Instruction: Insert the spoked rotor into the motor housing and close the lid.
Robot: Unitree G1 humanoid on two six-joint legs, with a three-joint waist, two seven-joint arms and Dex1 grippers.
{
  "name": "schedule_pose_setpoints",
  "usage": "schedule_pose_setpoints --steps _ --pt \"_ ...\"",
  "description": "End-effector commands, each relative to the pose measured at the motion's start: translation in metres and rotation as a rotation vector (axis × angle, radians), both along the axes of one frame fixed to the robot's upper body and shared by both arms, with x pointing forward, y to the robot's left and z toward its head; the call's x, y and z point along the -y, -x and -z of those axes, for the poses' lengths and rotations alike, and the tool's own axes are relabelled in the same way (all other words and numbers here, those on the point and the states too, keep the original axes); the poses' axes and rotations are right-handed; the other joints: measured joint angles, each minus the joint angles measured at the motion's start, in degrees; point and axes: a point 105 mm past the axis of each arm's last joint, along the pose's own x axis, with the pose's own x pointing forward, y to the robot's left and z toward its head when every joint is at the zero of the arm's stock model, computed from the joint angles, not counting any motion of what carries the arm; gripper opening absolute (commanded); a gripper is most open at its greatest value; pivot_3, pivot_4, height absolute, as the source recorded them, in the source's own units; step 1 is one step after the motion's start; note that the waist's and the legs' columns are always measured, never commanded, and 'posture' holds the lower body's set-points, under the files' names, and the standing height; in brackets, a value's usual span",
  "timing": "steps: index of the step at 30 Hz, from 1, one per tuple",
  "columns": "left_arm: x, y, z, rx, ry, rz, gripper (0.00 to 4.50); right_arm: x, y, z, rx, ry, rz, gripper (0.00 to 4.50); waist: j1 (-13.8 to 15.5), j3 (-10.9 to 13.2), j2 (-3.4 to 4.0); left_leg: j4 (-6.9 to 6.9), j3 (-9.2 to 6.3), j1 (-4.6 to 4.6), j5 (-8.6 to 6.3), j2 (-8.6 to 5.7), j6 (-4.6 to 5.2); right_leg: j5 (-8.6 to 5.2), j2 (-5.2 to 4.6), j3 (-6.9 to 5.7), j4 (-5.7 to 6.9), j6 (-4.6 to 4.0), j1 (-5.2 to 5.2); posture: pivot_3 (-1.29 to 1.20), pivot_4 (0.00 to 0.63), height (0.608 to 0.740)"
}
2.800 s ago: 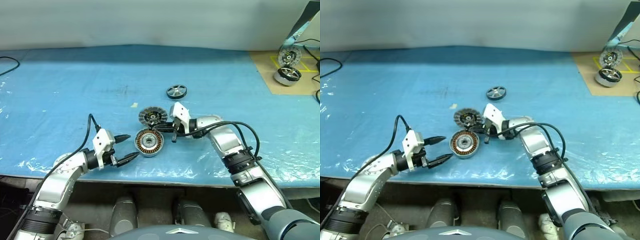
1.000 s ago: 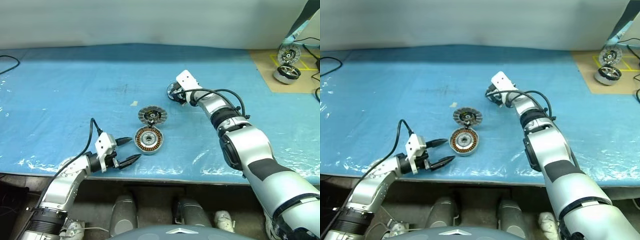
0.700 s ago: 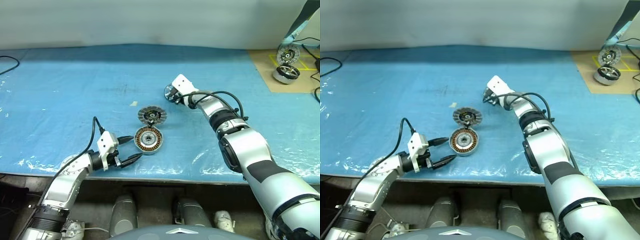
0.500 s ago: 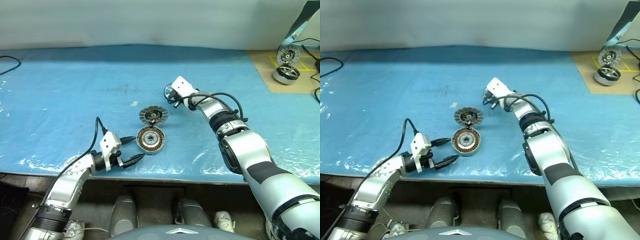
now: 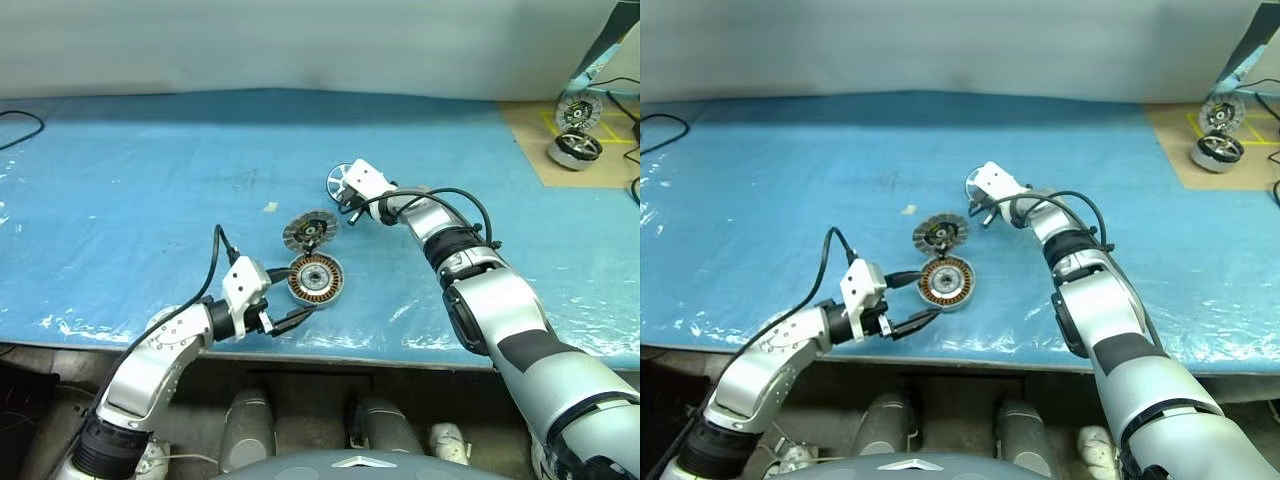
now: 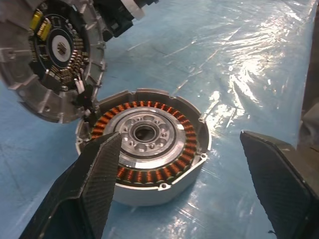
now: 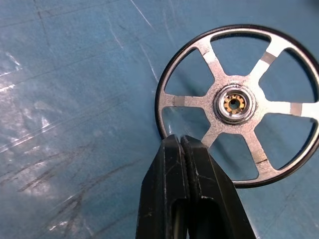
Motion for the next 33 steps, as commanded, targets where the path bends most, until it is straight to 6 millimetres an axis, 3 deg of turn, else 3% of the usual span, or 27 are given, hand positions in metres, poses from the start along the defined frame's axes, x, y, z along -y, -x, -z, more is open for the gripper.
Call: schedule_pose_setpoints --steps 1,8,15,23,28,30,33 --pt "-0.007 -0.009 -0.002 0.014 0.003 -0.001 3.99 -0.001 0.0 -0.008 -0.006 -0.033 -0.007 0.02 0.0 0.0 0.0 0.01 0.02 0.0 0.0 0.0 0.0 0.0 0.0 0.01 0.0 0.0 0.0 0.0 0.15 0.74" --pt "-0.012 -0.015 -0.002 0.015 0.001 0.002 3.99 0.009 0.006 0.003 -0.071 0.031 -0.034 0.02 0.0 0.0 0.0 -0.03 0.03 -0.12 0.1 0.0 0.13 0.0 0.01 -0.01 -0.01 0.0 -0.12 0.0 0.15 0.74" --pt "-0.025 -0.007 0.004 0.009 -0.003 -0.005 3.99 0.008 0.031 -0.007 -0.12 0.005 -0.256 0.02 0.0 0.0 -0.01 -0.08 0.04 -0.12 0.09 0.03 0.17 0.0 0.02 -0.03 -0.03 0.01 -0.14 0.0 0.15 0.74" --pt "-0.036 -0.006 0.025 -0.002 -0.006 -0.012 3.99 0.047 0.074 -0.025 -0.102 0.116 -0.482 0.02 1.2 0.0 -0.03 -0.06 0.04 -0.08 -0.01 0.0 0.23 0.03 0.01 0.0 -0.08 0.05 -0.08 0.0 0.15 0.74" --pt "-0.037 -0.011 0.033 -0.005 -0.004 -0.005 3.99 0.036 0.044 -0.068 0.123 0.022 -0.358 0.02 0.2 0.0 -0.03 -0.06 0.12 0.07 -0.08 0.01 0.21 0.03 0.04 0.17 -0.01 0.05 -0.12 0.0 0.15 0.74" --pt "-0.036 -0.013 0.033 -0.004 -0.001 0.002 3.99 0.028 0.035 -0.072 0.158 0.016 -0.327 0.02 -0.2 0.0 -0.03 -0.06 0.13 0.09 -0.07 0.01 0.21 0.03 0.05 0.18 0.03 0.03 -0.12 0.0 0.15 0.74" --pt "-0.033 -0.017 0.035 -0.002 -0.002 0.012 3.99 0.007 0.026 -0.07 0.178 0.005 -0.322 0.64 -0.1 0.0 -0.03 -0.06 0.14 0.06 -0.05 0.01 0.21 0.02 0.04 0.18 -0.01 0.02 -0.12 0.0 0.15 0.74"
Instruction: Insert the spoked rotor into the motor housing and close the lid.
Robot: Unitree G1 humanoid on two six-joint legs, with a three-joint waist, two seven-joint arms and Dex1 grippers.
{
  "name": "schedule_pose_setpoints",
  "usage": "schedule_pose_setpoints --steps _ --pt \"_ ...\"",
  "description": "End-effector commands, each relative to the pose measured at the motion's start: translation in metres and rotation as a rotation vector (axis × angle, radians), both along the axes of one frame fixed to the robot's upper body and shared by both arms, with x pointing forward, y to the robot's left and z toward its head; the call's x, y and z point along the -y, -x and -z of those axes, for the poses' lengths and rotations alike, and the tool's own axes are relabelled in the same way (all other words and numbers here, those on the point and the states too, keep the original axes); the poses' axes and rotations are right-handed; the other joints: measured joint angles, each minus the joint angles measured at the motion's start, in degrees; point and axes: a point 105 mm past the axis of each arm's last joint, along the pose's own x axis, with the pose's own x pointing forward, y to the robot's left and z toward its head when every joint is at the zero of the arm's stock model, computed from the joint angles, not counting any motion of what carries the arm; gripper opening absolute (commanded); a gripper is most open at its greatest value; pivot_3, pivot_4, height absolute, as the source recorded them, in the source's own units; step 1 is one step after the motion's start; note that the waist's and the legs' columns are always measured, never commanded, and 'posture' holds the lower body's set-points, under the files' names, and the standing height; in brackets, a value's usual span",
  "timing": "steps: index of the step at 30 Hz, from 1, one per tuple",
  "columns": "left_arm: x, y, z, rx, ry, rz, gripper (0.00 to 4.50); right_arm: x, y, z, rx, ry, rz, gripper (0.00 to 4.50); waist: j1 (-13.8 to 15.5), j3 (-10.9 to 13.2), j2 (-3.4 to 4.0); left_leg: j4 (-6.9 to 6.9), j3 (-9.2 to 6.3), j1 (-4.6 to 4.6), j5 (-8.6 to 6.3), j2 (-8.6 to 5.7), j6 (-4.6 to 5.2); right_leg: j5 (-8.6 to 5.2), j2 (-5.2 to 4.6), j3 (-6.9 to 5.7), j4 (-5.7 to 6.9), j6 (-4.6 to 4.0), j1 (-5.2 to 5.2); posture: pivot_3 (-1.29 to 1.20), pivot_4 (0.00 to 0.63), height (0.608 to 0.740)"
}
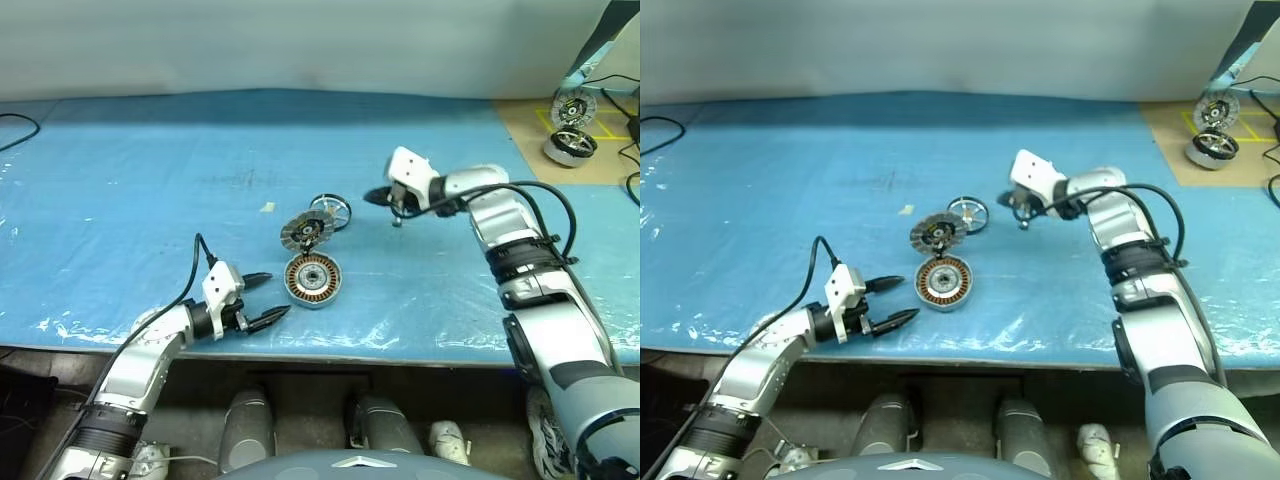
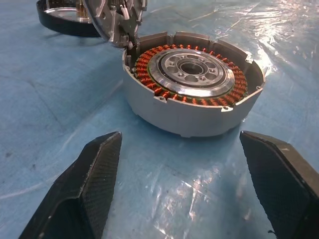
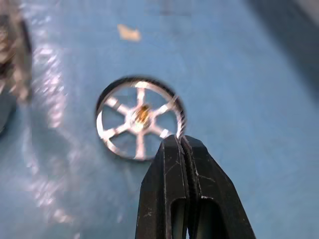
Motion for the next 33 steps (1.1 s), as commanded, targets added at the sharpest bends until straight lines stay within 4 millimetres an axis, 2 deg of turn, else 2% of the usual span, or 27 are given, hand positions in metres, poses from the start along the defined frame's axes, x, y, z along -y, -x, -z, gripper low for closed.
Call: schedule_pose_setpoints --steps 1,4,9,11,15,24,30,33 --pt "0.003 -0.005 -0.003 0.032 -0.003 0.018 3.99 -0.021 -0.01 -0.001 0.03 -0.018 0.006 0.9 0.0 0.0 0.0 0.0 0.01 -0.02 0.05 -0.01 0.06 0.0 -0.01 0.0 -0.02 0.0 0.0 0.0 0.15 0.74" --pt "0.005 -0.007 -0.001 0.034 -0.003 0.02 3.99 -0.034 -0.013 0.014 -0.041 -0.019 0.016 1.98 0.0 0.0 0.0 0.0 0.01 -0.13 0.14 -0.01 0.04 0.0 -0.02 -0.04 -0.03 0.0 -0.04 0.0 0.15 0.74" --pt "0.005 -0.002 0.003 0.038 -0.006 0.009 3.99 -0.034 -0.025 0.02 -0.075 -0.103 0.116 1.98 0.3 0.0 0.0 -0.02 0.0 -0.23 0.14 0.01 0.04 0.0 -0.04 -0.14 -0.03 0.0 -0.09 0.0 0.15 0.74" --pt "0.004 0.0 0.003 0.038 -0.007 0.006 3.99 -0.037 -0.023 0.021 -0.094 -0.123 0.097 1.98 0.3 0.0 0.0 -0.02 0.0 -0.23 0.14 0.02 0.03 0.0 -0.04 -0.15 -0.02 -0.01 -0.09 0.0 0.15 0.74" --pt "0.001 0.001 0.0 0.037 -0.005 -0.003 3.99 -0.038 -0.015 0.042 -0.132 -0.096 0.072 1.98 0.3 0.0 0.01 -0.02 0.0 -0.18 0.12 0.06 0.03 0.0 -0.02 -0.15 0.02 -0.01 -0.08 0.0 0.15 0.74" --pt "0.001 -0.005 -0.001 0.037 -0.014 0.006 3.99 -0.046 -0.013 0.054 -0.172 -0.153 0.095 1.98 0.3 0.0 0.01 -0.02 0.01 -0.17 0.13 0.06 0.05 0.01 -0.02 -0.15 0.02 -0.01 -0.08 0.0 0.15 0.74" --pt "0.009 0.005 -0.018 0.054 -0.003 0.028 3.99 -0.043 -0.015 0.06 -0.201 -0.212 0.145 1.98 0.2 0.0 0.01 -0.02 0.01 -0.2 0.14 0.06 0.03 0.01 -0.03 -0.15 -0.01 -0.02 -0.08 0.0 0.15 0.74" --pt "0.011 0.01 -0.028 0.057 -0.004 0.032 3.99 -0.042 -0.012 0.065 -0.216 -0.211 0.145 1.41 0.2 0.0 0.01 -0.03 0.01 -0.19 0.14 0.08 0.03 0.0 -0.02 -0.16 0.01 -0.02 -0.09 0.0 0.15 0.74"
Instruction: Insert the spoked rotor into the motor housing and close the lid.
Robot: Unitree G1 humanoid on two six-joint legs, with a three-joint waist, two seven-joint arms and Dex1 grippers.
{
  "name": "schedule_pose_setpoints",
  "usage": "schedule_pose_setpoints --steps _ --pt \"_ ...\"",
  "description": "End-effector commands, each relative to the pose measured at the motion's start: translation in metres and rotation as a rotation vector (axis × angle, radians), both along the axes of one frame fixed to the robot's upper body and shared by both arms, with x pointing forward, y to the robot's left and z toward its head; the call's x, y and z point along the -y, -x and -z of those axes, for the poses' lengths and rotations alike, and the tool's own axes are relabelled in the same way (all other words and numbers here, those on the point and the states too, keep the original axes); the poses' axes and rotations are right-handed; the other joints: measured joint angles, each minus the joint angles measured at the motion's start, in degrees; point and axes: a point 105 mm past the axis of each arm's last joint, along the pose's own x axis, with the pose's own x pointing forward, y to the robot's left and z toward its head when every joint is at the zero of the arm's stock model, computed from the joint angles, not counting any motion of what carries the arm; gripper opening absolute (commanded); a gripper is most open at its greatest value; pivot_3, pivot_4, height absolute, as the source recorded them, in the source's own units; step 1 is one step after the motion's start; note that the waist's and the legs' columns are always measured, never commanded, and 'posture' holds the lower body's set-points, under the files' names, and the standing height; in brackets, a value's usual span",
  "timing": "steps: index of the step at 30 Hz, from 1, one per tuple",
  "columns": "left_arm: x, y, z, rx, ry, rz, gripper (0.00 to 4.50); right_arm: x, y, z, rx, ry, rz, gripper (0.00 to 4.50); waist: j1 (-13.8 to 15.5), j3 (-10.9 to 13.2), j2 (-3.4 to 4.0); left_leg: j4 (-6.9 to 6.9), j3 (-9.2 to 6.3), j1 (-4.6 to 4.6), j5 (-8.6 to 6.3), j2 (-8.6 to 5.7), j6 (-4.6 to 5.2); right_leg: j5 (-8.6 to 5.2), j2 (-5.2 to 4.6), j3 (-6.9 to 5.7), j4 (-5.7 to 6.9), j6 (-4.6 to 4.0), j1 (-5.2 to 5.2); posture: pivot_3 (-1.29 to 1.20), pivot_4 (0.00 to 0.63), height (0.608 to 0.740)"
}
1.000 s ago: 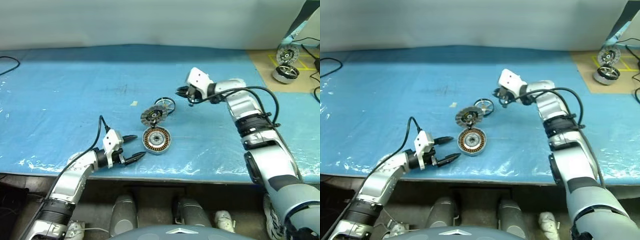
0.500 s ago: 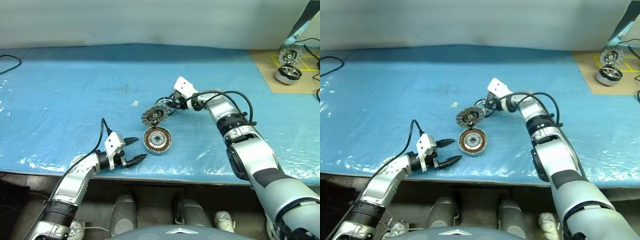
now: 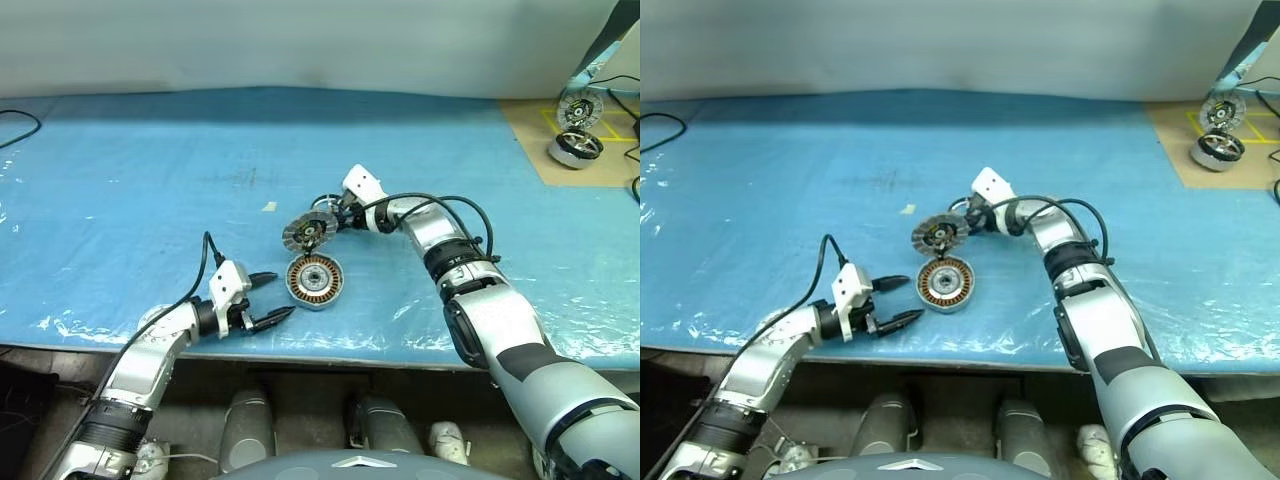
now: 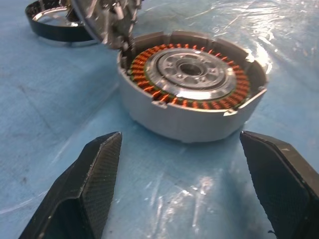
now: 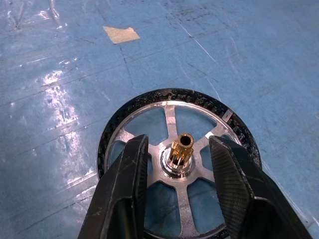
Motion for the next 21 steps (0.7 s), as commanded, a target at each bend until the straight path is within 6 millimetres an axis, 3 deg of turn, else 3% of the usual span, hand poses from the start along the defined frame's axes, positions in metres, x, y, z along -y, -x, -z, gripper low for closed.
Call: schedule_pose_setpoints --steps 1,4,9,14,21 --pt "0.001 0.005 -0.021 0.038 0.017 0.007 3.99 -0.001 0.001 -0.001 0.006 -0.031 0.001 1.12 0.0 0.0 0.0 0.0 0.0 0.01 0.0 0.0 0.0 0.0 0.0 0.0 0.0 0.0 0.0 0.0 0.15 0.74" --pt "-0.001 0.006 -0.024 0.033 0.014 0.005 3.99 -0.002 0.002 0.0 0.0 -0.042 -0.001 0.14 0.0 0.0 0.01 0.0 0.01 0.03 -0.02 -0.01 -0.03 0.0 0.0 0.01 0.01 0.0 0.01 0.0 0.15 0.74" --pt "-0.004 0.005 -0.021 0.024 0.01 0.001 3.99 -0.003 0.002 -0.007 -0.012 -0.116 0.019 0.15 0.0 0.0 0.01 0.01 0.01 0.03 -0.02 -0.02 -0.03 0.0 0.0 0.02 0.0 0.0 0.02 0.0 0.15 0.74" --pt "0.0 0.004 -0.022 0.026 0.024 0.002 3.99 0.009 -0.004 -0.018 -0.039 -0.209 0.108 0.15 0.0 0.0 0.01 0.0 0.01 0.02 0.0 -0.01 -0.03 0.0 0.0 0.02 -0.01 0.0 0.02 0.0 0.15 0.74" --pt "0.007 -0.019 -0.055 0.011 0.22 -0.107 3.99 0.032 -0.018 -0.063 -0.11 -0.527 0.29 0.15 0.9 0.0 0.02 0.01 0.01 0.03 0.01 -0.04 -0.1 0.01 0.0 0.02 0.01 0.0 0.03 0.0 0.15 0.74"
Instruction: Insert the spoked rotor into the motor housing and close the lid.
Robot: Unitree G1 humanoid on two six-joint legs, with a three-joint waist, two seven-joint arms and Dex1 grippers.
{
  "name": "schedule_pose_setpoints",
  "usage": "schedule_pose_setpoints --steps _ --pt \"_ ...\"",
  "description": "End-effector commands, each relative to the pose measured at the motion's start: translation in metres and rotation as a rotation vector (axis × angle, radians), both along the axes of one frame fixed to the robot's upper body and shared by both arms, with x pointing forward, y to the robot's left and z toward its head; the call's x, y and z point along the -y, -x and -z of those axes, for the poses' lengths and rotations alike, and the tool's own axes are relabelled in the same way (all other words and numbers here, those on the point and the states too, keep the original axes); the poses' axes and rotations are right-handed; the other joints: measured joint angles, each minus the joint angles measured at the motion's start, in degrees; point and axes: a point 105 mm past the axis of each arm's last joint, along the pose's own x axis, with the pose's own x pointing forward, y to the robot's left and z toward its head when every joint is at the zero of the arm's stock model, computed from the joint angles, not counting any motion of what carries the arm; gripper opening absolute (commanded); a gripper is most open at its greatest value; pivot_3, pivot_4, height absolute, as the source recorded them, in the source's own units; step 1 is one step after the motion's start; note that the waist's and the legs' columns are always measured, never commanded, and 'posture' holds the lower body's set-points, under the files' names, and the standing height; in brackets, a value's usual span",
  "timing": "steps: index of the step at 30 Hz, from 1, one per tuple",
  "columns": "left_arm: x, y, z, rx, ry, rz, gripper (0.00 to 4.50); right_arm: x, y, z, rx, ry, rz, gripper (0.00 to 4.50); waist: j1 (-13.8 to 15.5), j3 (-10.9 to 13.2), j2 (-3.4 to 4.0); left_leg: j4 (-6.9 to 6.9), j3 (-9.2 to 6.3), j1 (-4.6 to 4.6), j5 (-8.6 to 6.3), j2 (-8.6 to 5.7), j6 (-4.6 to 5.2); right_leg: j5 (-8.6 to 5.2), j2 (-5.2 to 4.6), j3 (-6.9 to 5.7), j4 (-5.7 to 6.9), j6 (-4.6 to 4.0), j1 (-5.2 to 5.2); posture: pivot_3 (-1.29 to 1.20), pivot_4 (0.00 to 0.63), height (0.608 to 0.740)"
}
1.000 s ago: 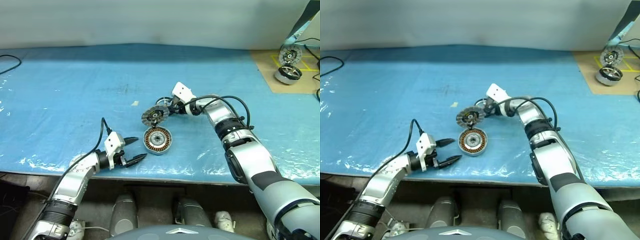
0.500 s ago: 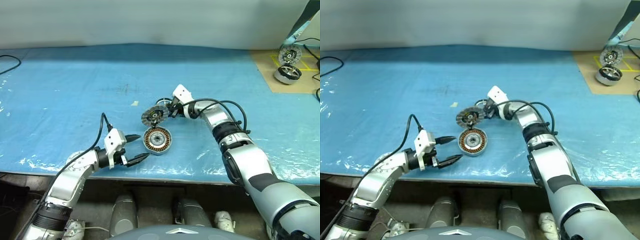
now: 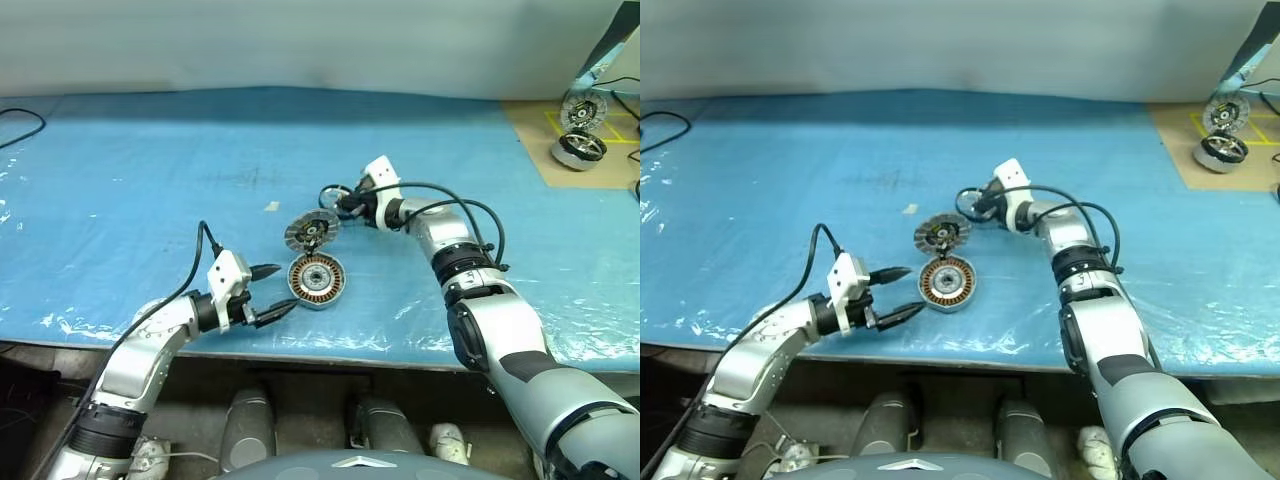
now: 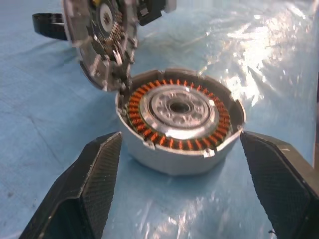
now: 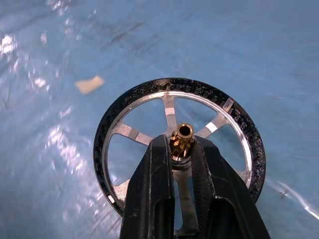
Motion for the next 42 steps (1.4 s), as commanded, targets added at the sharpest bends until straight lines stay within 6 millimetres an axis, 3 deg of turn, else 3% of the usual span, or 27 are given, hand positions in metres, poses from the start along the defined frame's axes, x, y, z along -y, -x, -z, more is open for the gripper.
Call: schedule_pose_setpoints --steps 1,4,7,10,15,20,23,27,32,35,42 --pt "-0.002 -0.009 -0.031 0.041 0.087 -0.051 3.99 0.004 -0.006 -0.047 0.016 -0.199 0.044 0.15 0.2 0.0 0.0 0.0 0.0 0.01 0.0 0.01 -0.01 0.0 0.01 0.0 0.0 0.0 -0.01 0.0 0.15 0.74" --pt "-0.001 -0.007 -0.042 0.029 0.173 -0.098 3.99 -0.003 0.006 -0.071 -0.122 -0.48 -0.032 0.15 0.2 0.0 0.0 -0.03 0.0 0.01 0.01 0.01 0.0 0.01 0.03 0.01 -0.02 0.02 -0.01 0.0 0.15 0.74" --pt "-0.031 -0.021 -0.052 -0.016 0.332 -0.218 3.99 -0.008 0.032 -0.097 -0.219 -0.724 -0.204 0.15 0.4 0.0 -0.01 -0.14 0.01 -0.02 0.02 -0.02 0.0 0.11 0.04 0.01 -0.12 0.2 -0.02 0.0 0.15 0.74" --pt "-0.057 -0.029 -0.057 -0.028 0.388 -0.271 3.99 -0.011 0.049 -0.108 -0.298 -0.842 -0.305 0.15 0.4 0.0 -0.01 -0.15 0.0 0.03 0.01 0.14 -0.06 0.12 0.25 -0.01 -0.1 0.21 -0.02 0.0 0.15 0.74" --pt "-0.063 -0.032 -0.062 -0.035 0.445 -0.282 3.99 -0.022 0.078 -0.121 -0.364 -0.901 -0.461 0.15 0.8 0.0 -0.01 -0.13 0.0 0.0 -0.05 0.14 -0.23 0.14 0.27 0.02 -0.17 0.22 0.0 0.0 0.15 0.74" --pt "-0.039 -0.024 -0.076 0.012 0.439 -0.173 3.99 -0.029 0.088 -0.116 -0.388 -0.889 -0.47 0.15 1.5 0.0 -0.01 -0.17 -0.01 0.02 -0.04 0.14 -0.28 0.14 0.24 0.0 -0.18 0.22 0.0 0.0 0.15 0.74" --pt "-0.016 -0.019 -0.073 0.131 0.272 -0.097 3.99 -0.033 0.093 -0.118 -0.391 -0.884 -0.49 0.15 2.0 0.0 0.0 -0.2 0.0 0.02 -0.04 0.06 -0.3 0.14 0.15 0.0 -0.19 0.25 -0.01 0.0 0.15 0.74" --pt "0.005 -0.015 -0.074 0.248 0.197 -0.031 3.99 -0.036 0.096 -0.116 -0.404 -0.877 -0.495 0.15 2.0 0.0 0.0 -0.32 -0.01 0.05 -0.02 -0.01 -0.35 0.18 0.09 0.0 -0.23 0.34 -0.01 0.0 0.15 0.74" --pt "0.009 -0.025 -0.076 0.337 0.178 -0.041 3.99 -0.039 0.1 -0.117 -0.405 -0.879 -0.508 0.15 1.9 0.0 0.0 -0.41 -0.02 0.07 0.03 -0.02 -0.42 0.2 0.1 -0.01 -0.23 0.38 -0.02 0.0 0.15 0.74" --pt "0.013 -0.027 -0.092 0.325 0.287 -0.034 3.99 -0.04 0.103 -0.114 -0.413 -0.865 -0.51 0.15 1.9 0.0 0.0 -0.42 -0.02 0.07 0.03 -0.04 -0.43 0.21 0.1 -0.01 -0.23 0.4 -0.02 0.0 0.15 0.74" --pt "0.031 -0.024 -0.109 0.426 0.281 -0.004 3.99 -0.041 0.103 -0.11 -0.408 -0.839 -0.493 0.15 1.9 0.0 0.0 -0.4 -0.04 0.06 0.03 -0.06 -0.43 0.23 0.08 -0.01 -0.22 0.43 -0.02 0.0 0.15 0.74"
